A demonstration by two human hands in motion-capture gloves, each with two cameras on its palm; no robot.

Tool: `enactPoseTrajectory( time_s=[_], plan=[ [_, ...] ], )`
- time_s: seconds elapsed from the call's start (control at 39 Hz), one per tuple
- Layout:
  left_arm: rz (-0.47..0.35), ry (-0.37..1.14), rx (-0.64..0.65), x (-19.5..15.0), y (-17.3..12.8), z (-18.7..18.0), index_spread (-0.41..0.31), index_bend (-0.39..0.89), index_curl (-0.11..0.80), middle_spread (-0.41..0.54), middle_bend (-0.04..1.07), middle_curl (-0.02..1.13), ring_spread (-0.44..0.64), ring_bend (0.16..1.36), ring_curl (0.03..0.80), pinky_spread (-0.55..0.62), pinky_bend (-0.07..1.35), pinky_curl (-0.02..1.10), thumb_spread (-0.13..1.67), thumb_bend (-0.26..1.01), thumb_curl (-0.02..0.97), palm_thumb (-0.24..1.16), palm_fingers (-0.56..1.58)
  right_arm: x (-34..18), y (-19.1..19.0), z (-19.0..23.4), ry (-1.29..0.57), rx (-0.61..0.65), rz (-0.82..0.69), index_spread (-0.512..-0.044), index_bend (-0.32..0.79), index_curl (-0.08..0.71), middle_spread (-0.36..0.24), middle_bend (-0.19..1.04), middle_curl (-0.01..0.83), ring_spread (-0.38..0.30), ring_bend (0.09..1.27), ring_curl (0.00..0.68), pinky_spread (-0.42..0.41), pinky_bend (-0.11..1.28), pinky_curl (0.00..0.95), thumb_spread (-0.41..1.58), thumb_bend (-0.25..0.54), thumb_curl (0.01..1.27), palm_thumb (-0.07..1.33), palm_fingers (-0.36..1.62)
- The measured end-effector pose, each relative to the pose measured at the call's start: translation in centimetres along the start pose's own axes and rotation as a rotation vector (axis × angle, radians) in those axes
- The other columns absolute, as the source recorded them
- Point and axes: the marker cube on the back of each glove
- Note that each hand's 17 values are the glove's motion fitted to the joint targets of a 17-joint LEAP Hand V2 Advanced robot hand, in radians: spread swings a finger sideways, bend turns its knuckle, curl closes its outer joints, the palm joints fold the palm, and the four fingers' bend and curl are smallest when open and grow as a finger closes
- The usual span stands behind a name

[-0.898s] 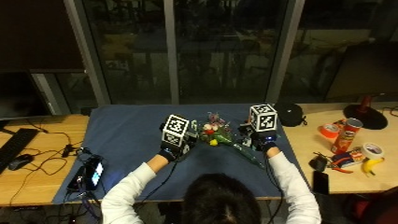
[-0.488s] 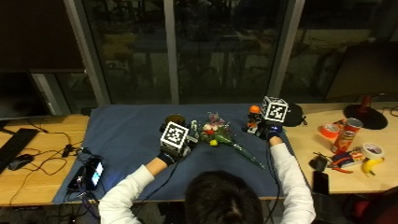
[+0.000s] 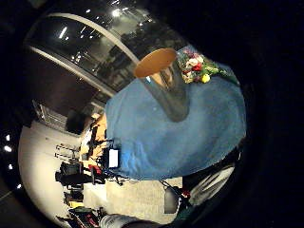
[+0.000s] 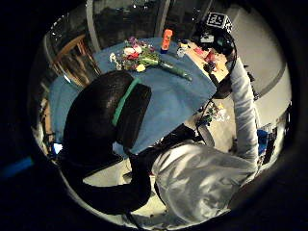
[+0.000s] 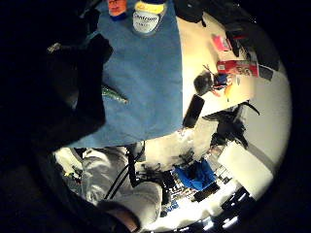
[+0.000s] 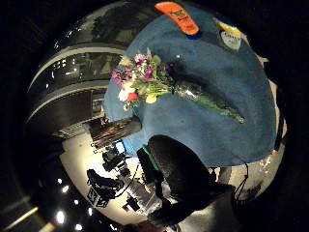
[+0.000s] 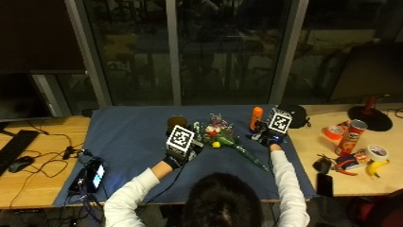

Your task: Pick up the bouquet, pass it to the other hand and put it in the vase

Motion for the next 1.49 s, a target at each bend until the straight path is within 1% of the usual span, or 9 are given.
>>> enactPoseTrajectory(
  time_s=[0.26,0.54,0.74,0.87,1.0,1.18,1.31,1.39,1.49],
  plan=[
    [-0.002,-0.022,0.101,-0.6,-1.3,0.8,0.066,0.14,0.264,0.195,0.19,0.31,0.3,0.48,0.243,0.37,0.3,0.29,1.19,-0.02,0.213,0.21,0.34,0.2,2.2,5.8,0.054,-0.029,0.048,-0.147,0.08,0.088,0.016,0.31,0.339,-0.003,0.72,0.332,0.143,0.8,0.343,1.0,-0.024,0.26,0.32,0.45],
    [-0.001,0.087,-0.084,-0.4,0.8,2.2,0.069,0.14,0.277,0.205,0.19,0.33,0.32,0.48,0.251,0.38,0.31,0.31,1.19,-0.02,0.23,0.2,0.32,1.3,1.4,11.0,0.116,-0.117,0.064,-0.145,0.07,0.096,0.001,0.31,0.367,-0.027,0.71,0.342,0.121,0.79,0.348,1.01,-0.018,0.28,0.35,0.47],
    [0.025,0.067,-0.003,-0.4,0.8,2.6,0.063,0.16,0.287,0.198,0.2,0.34,0.32,0.47,0.252,0.38,0.29,0.31,1.19,-0.01,0.24,0.21,0.32,1.4,0.9,13.7,0.195,0.004,0.122,-0.149,0.07,0.097,-0.015,0.3,0.383,-0.08,0.72,0.357,0.041,0.8,0.353,1.0,-0.024,0.29,0.36,0.49],
    [0.023,0.066,-0.042,-0.4,1.4,2.2,0.06,0.15,0.294,0.186,0.21,0.35,0.33,0.46,0.252,0.38,0.28,0.31,1.19,-0.01,0.248,0.22,0.33,0.7,0.8,14.0,0.207,0.128,0.107,-0.168,0.2,0.159,-0.062,0.32,0.398,-0.128,0.68,0.349,-0.091,0.74,0.34,1.0,0.027,0.31,0.5,0.76],
    [0.024,0.003,0.098,-1.3,-0.4,1.9,0.053,0.15,0.298,0.179,0.2,0.36,0.33,0.46,0.255,0.39,0.27,0.31,1.19,-0.01,0.255,0.23,0.33,-0.6,1.1,14.2,0.148,0.1,0.02,-0.197,0.24,0.224,-0.105,0.4,0.445,-0.164,0.6,0.355,-0.153,0.62,0.335,1.04,0.072,0.33,0.64,0.91],
    [0.019,0.057,-0.036,-1.0,1.1,2.3,0.05,0.15,0.301,0.174,0.2,0.36,0.33,0.46,0.259,0.39,0.26,0.32,1.2,-0.02,0.259,0.24,0.34,-0.5,1.7,12.3,0.103,0.12,0.018,-0.201,0.33,0.32,-0.142,0.41,0.477,-0.197,0.48,0.359,-0.233,0.57,0.346,1.15,0.217,0.37,0.9,1.13],
    [0.017,0.126,-0.079,-1.6,1.3,1.6,0.049,0.15,0.303,0.168,0.19,0.37,0.32,0.45,0.26,0.39,0.26,0.32,1.2,-0.02,0.259,0.23,0.34,-0.8,0.9,10.7,-0.047,0.383,-0.011,-0.211,0.16,0.318,-0.185,0.5,0.516,-0.227,0.73,0.438,-0.277,0.62,0.378,1.17,0.194,0.36,0.9,1.46],
    [0.002,0.217,-0.102,-2.0,1.6,1.0,0.049,0.14,0.302,0.166,0.19,0.37,0.32,0.45,0.262,0.37,0.28,0.33,1.2,-0.03,0.256,0.21,0.35,-0.9,1.1,9.9,-0.169,0.497,0.0,-0.215,0.26,0.357,-0.186,0.61,0.552,-0.224,0.79,0.463,-0.277,0.59,0.386,1.08,0.105,0.34,0.83,1.56],
    [-0.014,0.363,-0.131,-2.0,0.9,0.2,0.041,0.14,0.298,0.158,0.19,0.36,0.29,0.45,0.263,0.34,0.3,0.34,1.2,-0.02,0.253,0.19,0.38,-1.3,2.8,9.5,-0.372,0.449,0.081,-0.213,0.4,0.412,-0.186,0.68,0.581,-0.21,0.82,0.492,-0.271,0.57,0.399,1.02,0.069,0.35,0.84,1.57]
  ],
)
